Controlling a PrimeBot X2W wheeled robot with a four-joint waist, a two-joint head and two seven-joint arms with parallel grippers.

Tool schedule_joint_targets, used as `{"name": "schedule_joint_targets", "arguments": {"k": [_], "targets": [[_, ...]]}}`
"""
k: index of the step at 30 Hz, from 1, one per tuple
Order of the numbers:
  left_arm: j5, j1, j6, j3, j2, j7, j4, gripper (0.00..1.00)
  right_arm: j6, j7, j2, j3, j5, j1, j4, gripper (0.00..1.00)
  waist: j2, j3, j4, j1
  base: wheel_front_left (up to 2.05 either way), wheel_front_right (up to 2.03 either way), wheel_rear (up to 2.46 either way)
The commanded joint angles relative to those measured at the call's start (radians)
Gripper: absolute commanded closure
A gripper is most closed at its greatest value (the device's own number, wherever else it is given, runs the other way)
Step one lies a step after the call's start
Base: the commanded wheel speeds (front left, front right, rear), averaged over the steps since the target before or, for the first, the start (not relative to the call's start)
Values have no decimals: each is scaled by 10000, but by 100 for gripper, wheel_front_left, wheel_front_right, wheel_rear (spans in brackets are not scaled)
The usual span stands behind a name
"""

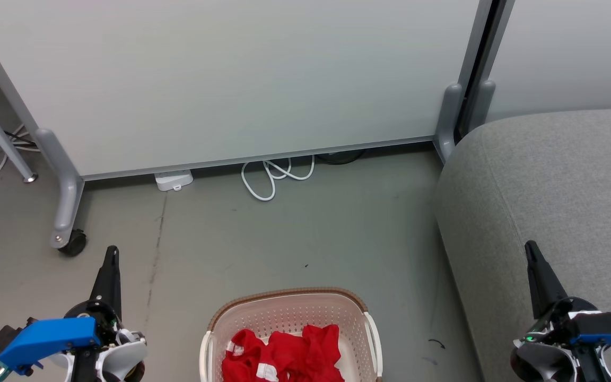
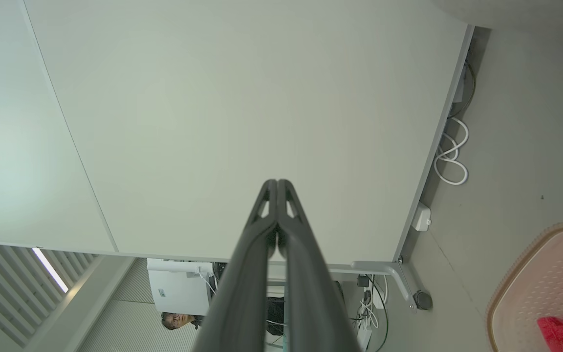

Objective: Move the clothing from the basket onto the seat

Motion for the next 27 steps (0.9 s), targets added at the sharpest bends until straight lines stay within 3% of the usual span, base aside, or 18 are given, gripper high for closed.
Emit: {"name": "schedule_joint_targets", "arguments": {"k": [1, 2, 18, 27], "targets": [[-17, -105, -40, 9, -10, 20, -33, 100, 9, 11, -48, -9, 23, -111, -28, 100, 0, 0, 0, 0, 0, 0, 0], [0, 2, 2, 0, -2, -2, 9, 0, 0, 0, 2, 0, 0, 1, 9, 0, 0, 0, 0, 0, 0, 0, 0], [626, 466, 13, -316, -44, -578, 72, 0, -10, -566, 45, 482, -682, 302, 127, 0, 0, 6, -5, 0, 0, 0, 0], [2398, 495, 231, -628, -34, -985, -98, 0, -8, -975, 34, 652, -2884, 275, 34, 0, 0, 28, 12, 0, 0, 0, 0]]}}
